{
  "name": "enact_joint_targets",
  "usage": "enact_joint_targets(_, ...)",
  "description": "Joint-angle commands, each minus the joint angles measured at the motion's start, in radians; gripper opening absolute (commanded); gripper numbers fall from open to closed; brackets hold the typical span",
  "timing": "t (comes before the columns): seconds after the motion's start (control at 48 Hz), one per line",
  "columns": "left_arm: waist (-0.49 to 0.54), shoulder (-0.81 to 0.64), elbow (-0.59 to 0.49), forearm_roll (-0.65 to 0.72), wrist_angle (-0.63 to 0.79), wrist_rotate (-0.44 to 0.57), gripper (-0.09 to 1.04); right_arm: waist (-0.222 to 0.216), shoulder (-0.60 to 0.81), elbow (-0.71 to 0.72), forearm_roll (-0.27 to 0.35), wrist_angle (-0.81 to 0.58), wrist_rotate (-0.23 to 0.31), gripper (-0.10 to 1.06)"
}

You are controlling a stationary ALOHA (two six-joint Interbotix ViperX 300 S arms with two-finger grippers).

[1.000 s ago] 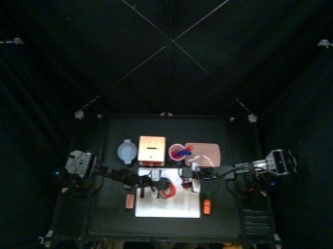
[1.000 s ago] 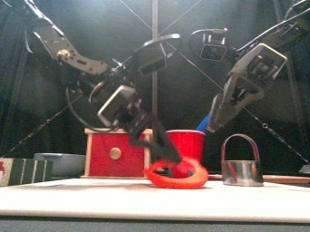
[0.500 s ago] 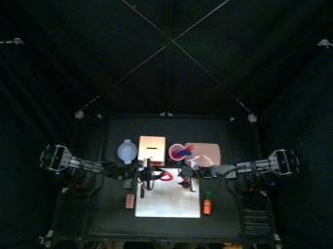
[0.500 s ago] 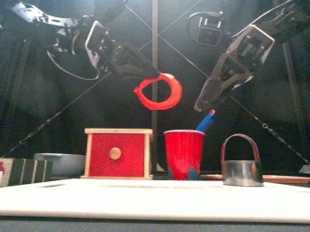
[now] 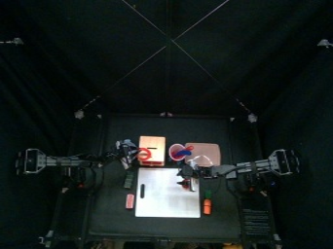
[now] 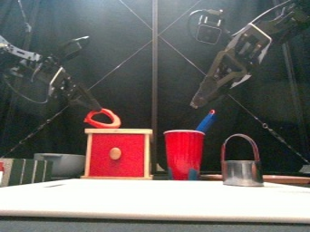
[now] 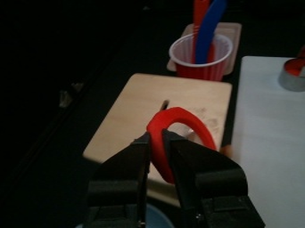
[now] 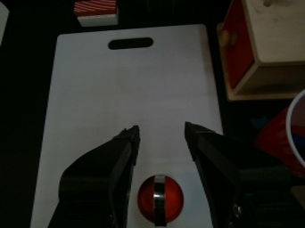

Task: Get the cutter from the drawer then cut the dough then place the extra dough in the bowl
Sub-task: Place the extra dough in the bowl

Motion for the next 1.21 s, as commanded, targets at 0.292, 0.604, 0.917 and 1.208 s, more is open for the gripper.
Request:
enact_joint_targets(0.292, 0.069, -0.239, 0.08, -0.051, -0.031, 0.002, 0.61, 0.008, -0.021, -0.002, 0.008, -0.018, 0.002, 0.81)
enact_joint_targets(0.604, 0.097, -0.281, 0.169, -0.152, 0.002, 0.002, 0.63, 0.008, -0.02, -0.006, 0.009, -0.025, 0.0, 0.81)
enact_joint_targets(0.917, 0.124, -0.281, 0.201, -0.201, 0.018, 0.0, 0.9, 0.008, -0.02, -0.011, 0.02, -0.025, 0.002, 0.81)
enact_joint_targets(1.208, 0.163, -0.281, 0.19, -0.425, 0.02, -0.012, 1.0, 0.011, -0.02, -0.018, 0.02, -0.025, 0.003, 0.81)
